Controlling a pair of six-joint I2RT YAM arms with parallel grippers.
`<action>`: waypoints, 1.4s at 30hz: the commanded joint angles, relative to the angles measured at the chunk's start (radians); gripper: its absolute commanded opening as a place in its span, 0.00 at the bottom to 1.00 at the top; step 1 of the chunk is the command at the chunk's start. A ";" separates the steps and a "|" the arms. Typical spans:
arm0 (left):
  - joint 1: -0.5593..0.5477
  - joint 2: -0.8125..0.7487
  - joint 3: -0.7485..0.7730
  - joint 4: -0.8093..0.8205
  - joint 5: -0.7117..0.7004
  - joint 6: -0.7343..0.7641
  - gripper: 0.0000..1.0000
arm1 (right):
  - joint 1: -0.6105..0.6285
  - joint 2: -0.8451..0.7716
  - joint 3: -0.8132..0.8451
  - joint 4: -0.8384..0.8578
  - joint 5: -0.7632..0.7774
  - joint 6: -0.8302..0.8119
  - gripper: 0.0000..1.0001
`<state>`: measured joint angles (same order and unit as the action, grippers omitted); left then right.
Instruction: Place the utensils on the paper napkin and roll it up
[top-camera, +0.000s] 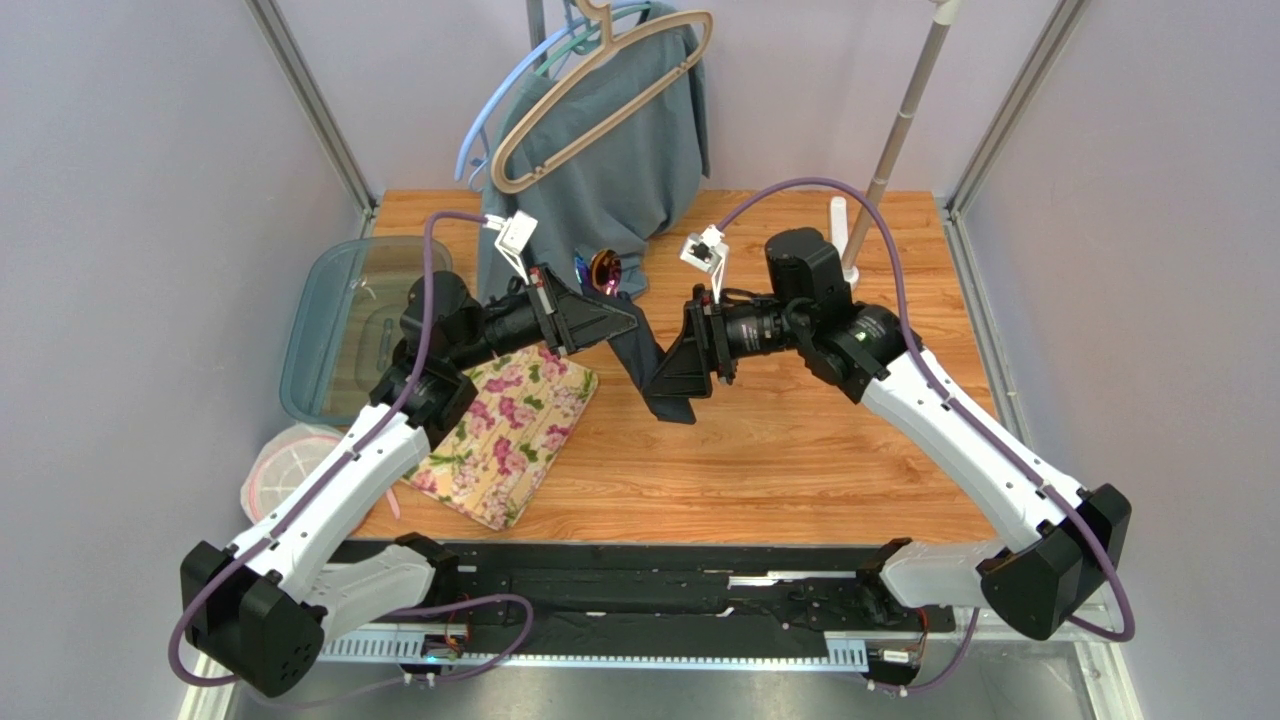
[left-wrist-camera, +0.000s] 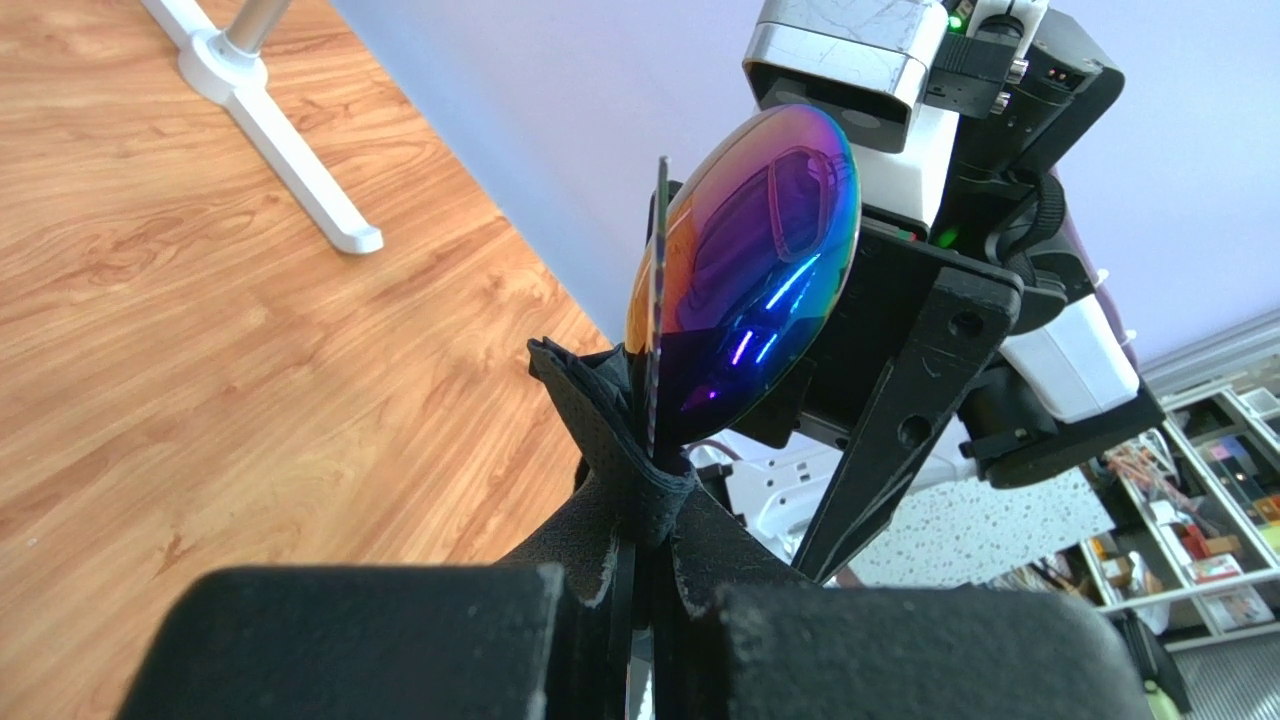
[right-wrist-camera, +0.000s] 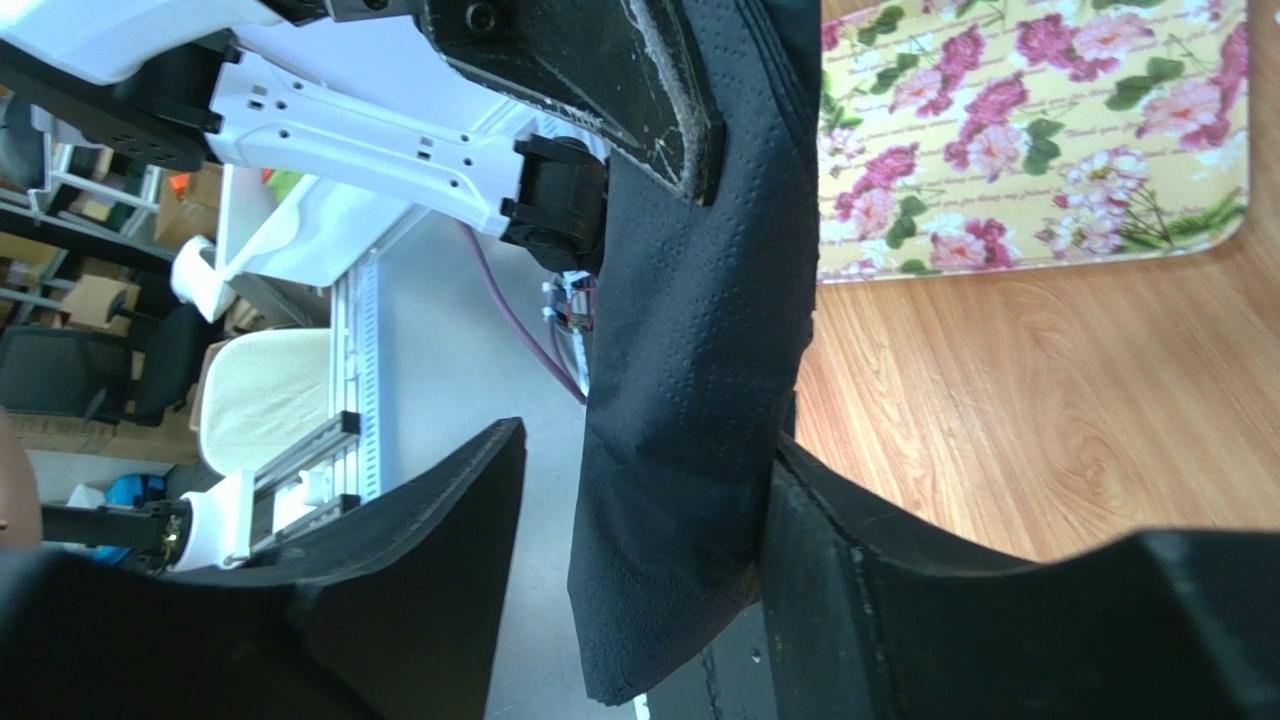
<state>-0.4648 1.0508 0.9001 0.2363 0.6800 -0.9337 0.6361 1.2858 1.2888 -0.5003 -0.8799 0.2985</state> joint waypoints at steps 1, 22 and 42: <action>0.005 -0.014 0.034 0.100 0.015 -0.027 0.00 | 0.000 -0.008 -0.013 0.098 -0.088 0.056 0.55; 0.005 -0.017 0.042 0.063 0.016 -0.020 0.07 | 0.000 -0.011 -0.003 0.218 -0.082 0.129 0.00; 0.005 -0.072 -0.020 0.115 0.023 -0.056 0.65 | -0.007 -0.036 0.021 0.474 -0.028 0.284 0.00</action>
<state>-0.4622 0.9997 0.8883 0.2840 0.6971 -0.9657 0.6281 1.2884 1.2560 -0.1505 -0.9203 0.5526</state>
